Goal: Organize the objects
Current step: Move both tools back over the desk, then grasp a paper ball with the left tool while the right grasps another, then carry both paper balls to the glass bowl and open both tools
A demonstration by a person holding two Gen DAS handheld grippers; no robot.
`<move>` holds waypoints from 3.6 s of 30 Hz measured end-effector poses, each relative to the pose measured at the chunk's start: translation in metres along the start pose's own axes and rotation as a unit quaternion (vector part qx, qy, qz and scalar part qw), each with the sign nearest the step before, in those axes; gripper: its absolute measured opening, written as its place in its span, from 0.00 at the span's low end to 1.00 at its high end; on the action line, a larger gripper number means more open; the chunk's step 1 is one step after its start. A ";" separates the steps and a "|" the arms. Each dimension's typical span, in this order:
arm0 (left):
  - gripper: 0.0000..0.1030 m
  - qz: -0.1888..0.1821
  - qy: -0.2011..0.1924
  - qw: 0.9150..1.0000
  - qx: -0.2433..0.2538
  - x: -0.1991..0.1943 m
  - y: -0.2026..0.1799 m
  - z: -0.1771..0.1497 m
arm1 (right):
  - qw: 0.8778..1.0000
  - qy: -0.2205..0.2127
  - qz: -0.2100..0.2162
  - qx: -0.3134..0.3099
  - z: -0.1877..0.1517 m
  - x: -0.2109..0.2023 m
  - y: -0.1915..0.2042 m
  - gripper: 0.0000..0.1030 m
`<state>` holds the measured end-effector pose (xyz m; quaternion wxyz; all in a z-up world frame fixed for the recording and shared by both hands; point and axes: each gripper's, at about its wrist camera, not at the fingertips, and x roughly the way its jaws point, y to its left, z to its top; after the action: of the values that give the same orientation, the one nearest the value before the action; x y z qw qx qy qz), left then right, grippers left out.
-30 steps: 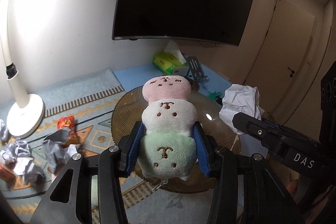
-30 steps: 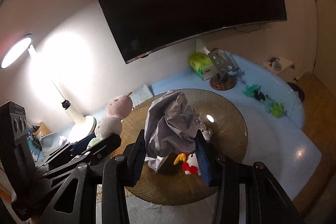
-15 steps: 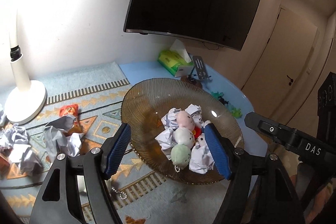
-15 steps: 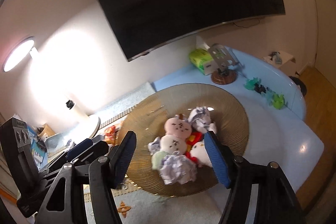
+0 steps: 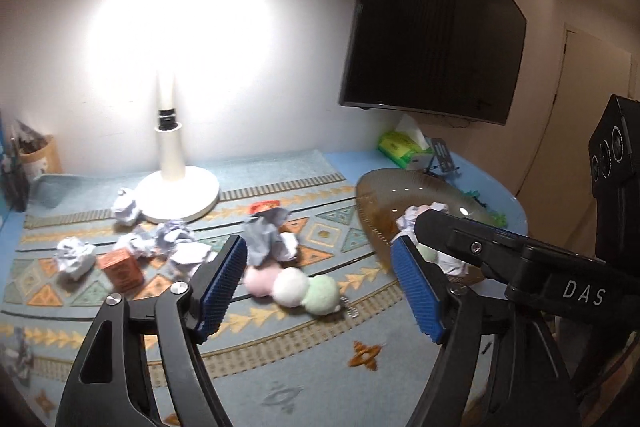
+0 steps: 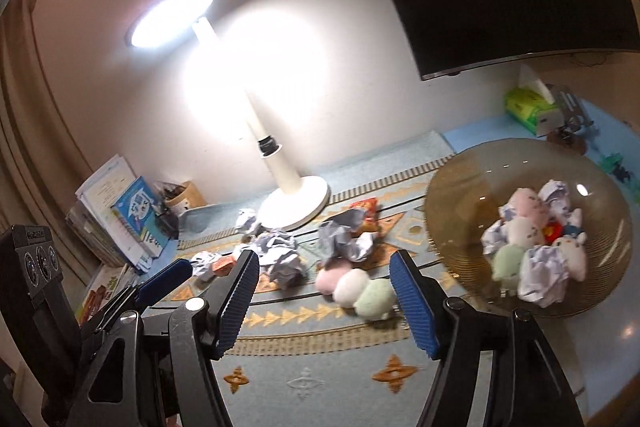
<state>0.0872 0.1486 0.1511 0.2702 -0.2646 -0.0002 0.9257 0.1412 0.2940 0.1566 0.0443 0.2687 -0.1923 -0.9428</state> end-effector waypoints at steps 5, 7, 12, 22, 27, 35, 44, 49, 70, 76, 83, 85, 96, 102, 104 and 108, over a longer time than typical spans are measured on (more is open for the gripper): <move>0.98 0.074 -0.014 0.997 -0.035 -0.027 0.061 -0.030 | 0.999 0.012 0.026 -0.015 -0.031 0.041 0.030 0.82; 0.98 0.115 -0.006 0.992 -0.053 -0.031 0.092 -0.051 | 0.999 0.028 0.022 -0.021 -0.047 0.062 0.036 0.83; 0.98 0.141 0.041 0.980 -0.133 -0.036 0.163 -0.091 | 0.997 0.069 -0.020 -0.041 -0.073 0.109 0.040 0.83; 0.98 0.180 0.036 0.970 -0.157 -0.027 0.191 -0.112 | 0.989 0.096 -0.072 -0.084 -0.089 0.135 0.052 0.90; 0.98 0.203 0.069 0.961 -0.175 -0.018 0.199 -0.116 | 0.982 0.103 -0.093 -0.132 -0.096 0.141 0.067 0.90; 0.98 0.199 0.064 0.958 -0.197 -0.023 0.208 -0.119 | 0.984 0.105 -0.089 -0.116 -0.094 0.140 0.061 0.90; 0.98 0.186 0.046 0.959 -0.210 -0.025 0.230 -0.086 | 0.986 0.119 -0.054 -0.105 -0.068 0.144 0.067 0.90; 0.98 0.189 0.043 0.959 -0.207 0.003 0.262 -0.041 | 0.981 0.109 -0.048 -0.154 -0.035 0.166 0.090 0.90; 0.45 0.128 0.107 0.959 -0.231 0.104 0.301 -0.050 | 0.982 0.118 -0.064 -0.132 -0.040 0.238 0.074 0.47; 0.43 0.150 0.070 0.964 -0.208 0.090 0.290 -0.048 | 0.979 0.092 -0.056 -0.171 -0.044 0.226 0.088 0.47; 0.43 0.147 0.046 0.971 -0.185 0.050 0.255 -0.047 | 0.983 0.087 -0.030 -0.160 -0.045 0.154 0.083 0.47; 0.43 0.140 0.044 0.973 -0.181 0.029 0.240 -0.052 | 0.983 0.088 -0.020 -0.160 -0.052 0.129 0.081 0.47; 0.43 0.144 0.075 0.970 -0.182 -0.005 0.188 -0.107 | 0.982 0.164 0.013 -0.089 -0.110 0.117 0.048 0.47; 0.43 0.155 0.056 0.974 -0.153 -0.008 0.180 -0.108 | 0.977 0.197 0.010 -0.087 -0.119 0.122 0.046 0.64; 0.43 0.152 0.055 0.975 -0.154 -0.008 0.180 -0.109 | 0.978 0.192 0.007 -0.084 -0.120 0.118 0.044 0.76; 0.43 0.144 0.070 0.976 -0.144 -0.003 0.177 -0.109 | 0.977 0.193 0.008 -0.088 -0.122 0.112 0.045 0.81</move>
<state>0.0542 -0.0201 0.0339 0.0924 -0.3625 -0.0768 0.9242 0.1091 0.1906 0.0241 0.1118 0.4392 -0.0984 -0.8860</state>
